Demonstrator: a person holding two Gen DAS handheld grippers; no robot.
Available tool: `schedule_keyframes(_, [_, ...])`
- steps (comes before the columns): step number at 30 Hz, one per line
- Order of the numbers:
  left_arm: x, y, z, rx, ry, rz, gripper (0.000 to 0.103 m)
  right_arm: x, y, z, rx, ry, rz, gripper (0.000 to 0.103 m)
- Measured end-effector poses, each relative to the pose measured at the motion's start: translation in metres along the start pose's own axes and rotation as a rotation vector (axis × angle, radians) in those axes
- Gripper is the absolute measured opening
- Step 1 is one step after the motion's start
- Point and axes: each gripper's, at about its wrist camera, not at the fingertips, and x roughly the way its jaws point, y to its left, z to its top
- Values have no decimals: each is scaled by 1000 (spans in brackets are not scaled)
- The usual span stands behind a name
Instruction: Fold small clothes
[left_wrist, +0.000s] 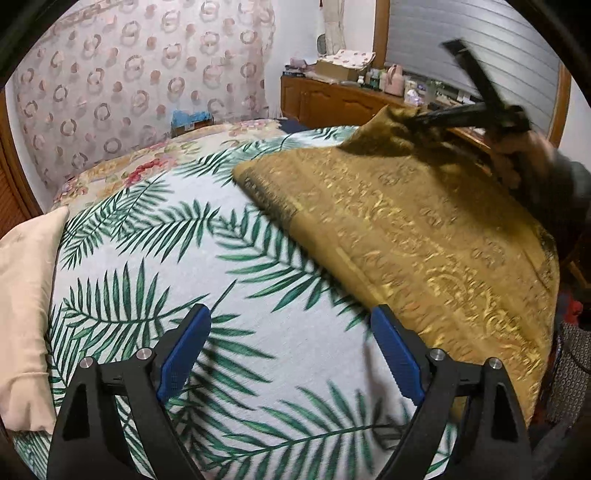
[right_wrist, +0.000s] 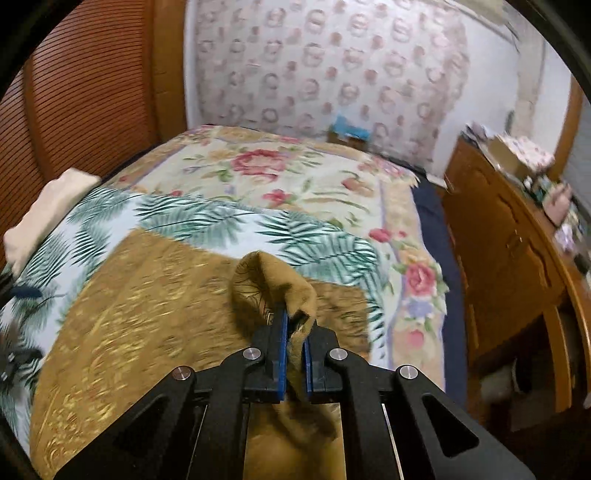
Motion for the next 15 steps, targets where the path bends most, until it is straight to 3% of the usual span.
schedule_keyframes(4, [-8, -3, 6, -36, -16, -43, 90, 14, -3, 8, -7, 9, -20, 6])
schedule_keyframes(11, [-10, -7, 12, -56, -38, -34, 90, 25, -12, 18, 12, 22, -50, 7])
schedule_keyframes(12, [-10, -9, 12, -59, -39, -33, 90, 27, -14, 18, 20, 35, -53, 9])
schedule_keyframes(14, [-11, -11, 11, -61, -41, -34, 90, 27, -15, 18, 30, 52, -77, 28])
schedule_keyframes(15, [-12, -12, 11, -60, -42, -32, 90, 24, -16, 15, 39, 52, -93, 32])
